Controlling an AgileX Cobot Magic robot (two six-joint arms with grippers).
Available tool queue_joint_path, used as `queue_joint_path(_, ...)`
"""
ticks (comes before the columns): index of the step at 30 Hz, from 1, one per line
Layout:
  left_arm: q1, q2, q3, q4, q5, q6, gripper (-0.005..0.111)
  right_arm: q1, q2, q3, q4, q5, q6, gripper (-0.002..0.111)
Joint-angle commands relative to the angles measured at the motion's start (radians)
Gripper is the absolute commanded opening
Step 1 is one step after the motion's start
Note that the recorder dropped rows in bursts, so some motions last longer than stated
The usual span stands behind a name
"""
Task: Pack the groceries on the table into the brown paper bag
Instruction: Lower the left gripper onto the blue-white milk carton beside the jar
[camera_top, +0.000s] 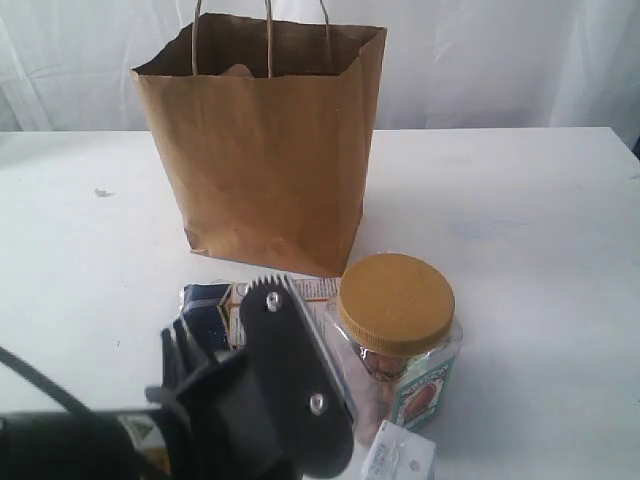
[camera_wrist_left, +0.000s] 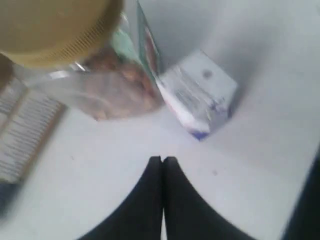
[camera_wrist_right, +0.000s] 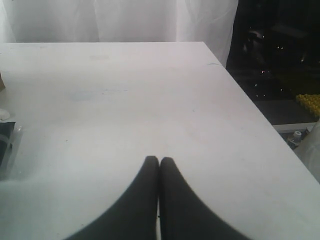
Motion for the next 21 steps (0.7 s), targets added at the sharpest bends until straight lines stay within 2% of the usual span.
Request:
queue_joint_path(1, -0.032, 0.045, -0.003, -0.342, 0.238, 0.109, 0.000, 0.001, -0.004, 0.002, 0.000, -0.009, -0.006, 0.000)
queue_joint_path(3, -0.032, 0.074, -0.009, -0.333, 0.205, 0.193, 0.000, 0.001, -0.004, 0.002, 0.000, -0.009, -0.006, 0.000)
queue_joint_path(5, -0.032, 0.074, -0.046, -0.330, 0.083, 0.349, 0.008, 0.001, -0.004, 0.002, 0.000, -0.009, -0.006, 0.000)
queue_joint_path(7, -0.032, 0.074, -0.098, -0.327, 0.025, 0.438, 0.031, 0.001, -0.004, 0.002, 0.000, -0.009, -0.006, 0.000)
queue_joint_path(8, -0.032, 0.074, -0.116, -0.325, 0.023, 0.488, 0.051, 0.001, -0.004, 0.002, 0.000, -0.009, -0.006, 0.000)
queue_joint_path(9, -0.032, 0.074, -0.118, -0.325, 0.023, 0.500, 0.062, 0.001, -0.004, 0.002, 0.000, -0.009, -0.006, 0.000)
queue_joint_path(10, -0.032, 0.074, -0.115, -0.309, 0.012, 0.500, 0.089, 0.001, -0.004, 0.002, 0.000, -0.009, -0.006, 0.000)
queue_joint_path(11, -0.032, 0.079, -0.113, -0.306, 0.006, 0.489, 0.099, 0.001, -0.004, 0.002, 0.000, -0.009, -0.006, 0.000)
queue_joint_path(12, -0.032, 0.096, -0.113, -0.308, -0.010, 0.404, 0.105, 0.001, -0.004, 0.002, 0.000, -0.009, -0.006, 0.000)
queue_joint_path(14, -0.025, 0.149, -0.113, -0.303, -0.098, 0.300, 0.105, 0.001, -0.004, 0.002, 0.000, -0.009, -0.006, 0.000)
queue_joint_path(17, -0.011, 0.225, -0.113, -0.287, -0.201, 0.281, 0.105, 0.001, -0.004, 0.002, 0.000, -0.009, -0.006, 0.000)
queue_joint_path(19, -0.001, 0.296, -0.149, -0.289, -0.137, 0.168, 0.105, 0.001, -0.004, 0.002, 0.000, -0.009, -0.006, 0.000)
queue_joint_path(20, -0.001, 0.322, -0.186, -0.271, -0.029, 0.079, 0.105, 0.001, -0.004, 0.002, 0.000, -0.009, -0.006, 0.000)
queue_joint_path(21, -0.001, 0.330, -0.206, -0.256, 0.023, 0.038, 0.105, 0.001, -0.004, 0.002, 0.000, -0.009, -0.006, 0.000)
